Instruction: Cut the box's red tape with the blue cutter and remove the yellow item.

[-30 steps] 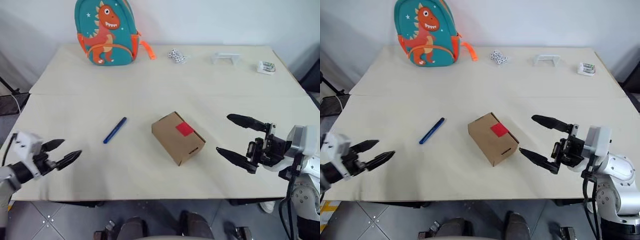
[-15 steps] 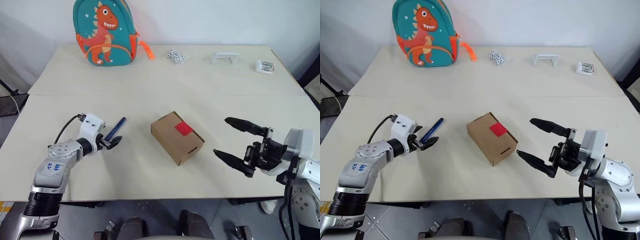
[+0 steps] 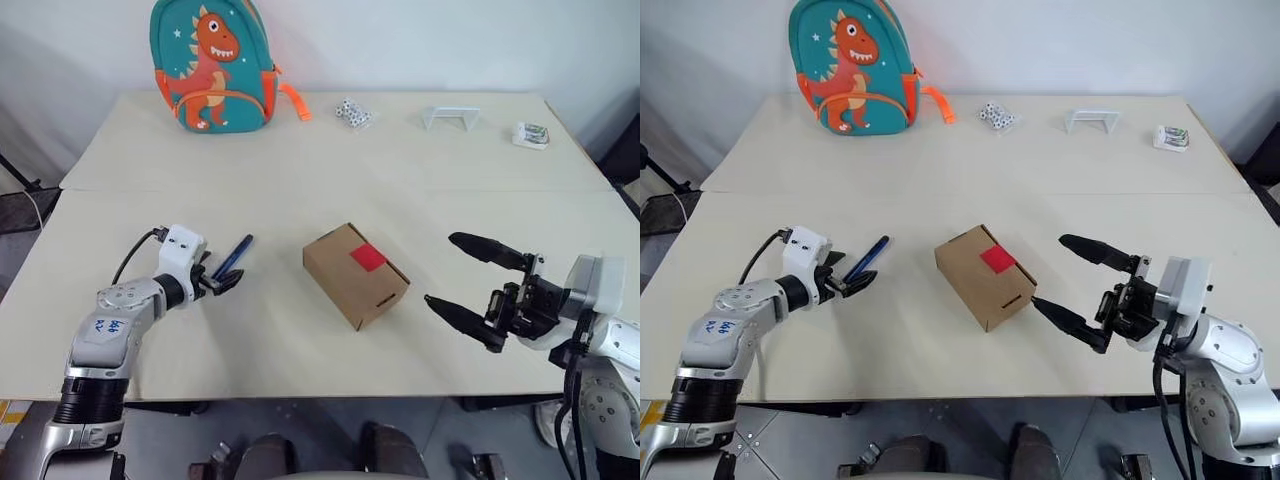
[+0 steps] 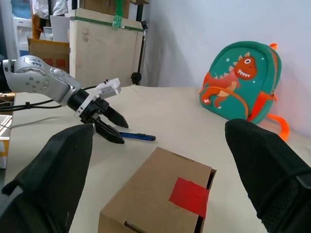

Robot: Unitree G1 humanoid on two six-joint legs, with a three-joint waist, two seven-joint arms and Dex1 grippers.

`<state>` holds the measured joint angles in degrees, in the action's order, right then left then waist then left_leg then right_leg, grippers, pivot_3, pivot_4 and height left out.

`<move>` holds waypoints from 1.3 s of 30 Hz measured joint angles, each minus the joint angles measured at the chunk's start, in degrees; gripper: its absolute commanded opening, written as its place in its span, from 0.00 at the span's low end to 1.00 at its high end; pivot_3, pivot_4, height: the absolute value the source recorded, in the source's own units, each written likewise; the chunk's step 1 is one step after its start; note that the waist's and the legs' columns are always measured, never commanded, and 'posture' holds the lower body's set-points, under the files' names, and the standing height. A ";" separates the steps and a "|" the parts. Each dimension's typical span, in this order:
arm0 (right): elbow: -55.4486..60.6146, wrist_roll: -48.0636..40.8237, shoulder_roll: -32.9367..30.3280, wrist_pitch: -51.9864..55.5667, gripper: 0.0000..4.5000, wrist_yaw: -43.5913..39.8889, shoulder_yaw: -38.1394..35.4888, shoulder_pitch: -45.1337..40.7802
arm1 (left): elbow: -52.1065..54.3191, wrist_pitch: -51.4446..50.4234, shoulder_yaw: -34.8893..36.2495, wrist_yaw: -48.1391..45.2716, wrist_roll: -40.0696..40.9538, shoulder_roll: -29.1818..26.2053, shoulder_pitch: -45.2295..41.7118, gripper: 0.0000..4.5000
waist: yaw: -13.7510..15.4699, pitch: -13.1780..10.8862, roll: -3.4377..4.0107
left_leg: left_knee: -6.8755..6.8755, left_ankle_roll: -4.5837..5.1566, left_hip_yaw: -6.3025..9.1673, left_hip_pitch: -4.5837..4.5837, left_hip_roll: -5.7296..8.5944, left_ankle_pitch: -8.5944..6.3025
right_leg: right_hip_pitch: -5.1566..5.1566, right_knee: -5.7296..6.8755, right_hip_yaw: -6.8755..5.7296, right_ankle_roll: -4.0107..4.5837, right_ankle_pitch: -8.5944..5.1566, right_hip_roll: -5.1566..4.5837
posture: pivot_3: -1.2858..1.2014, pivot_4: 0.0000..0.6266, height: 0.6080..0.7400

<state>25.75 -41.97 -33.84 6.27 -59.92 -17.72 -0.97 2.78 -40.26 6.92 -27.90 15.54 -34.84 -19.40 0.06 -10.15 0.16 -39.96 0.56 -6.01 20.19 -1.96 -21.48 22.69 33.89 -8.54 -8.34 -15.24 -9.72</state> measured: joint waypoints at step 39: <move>3.74 0.37 -9.20 7.50 1.00 4.76 -4.10 7.65 | 10.38 18.23 -16.52 -42.89 0.60 -14.65 -1.31 0.21 | 0.89 0.01 0.05 | -0.01 0.10 -0.66 0.43 0.02 -0.05 | 0.68 -0.02 0.39 0.00 0.00 0.04 | 0.52 0.24 1.00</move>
<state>29.48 -41.60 -43.04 13.77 -55.16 -21.83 6.68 13.16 -22.03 -9.59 -70.79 16.14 -49.49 -20.71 0.94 -10.14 0.21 -39.98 0.66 -6.67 20.62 -1.93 -21.53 23.37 33.87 -8.15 -8.33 -15.24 -9.68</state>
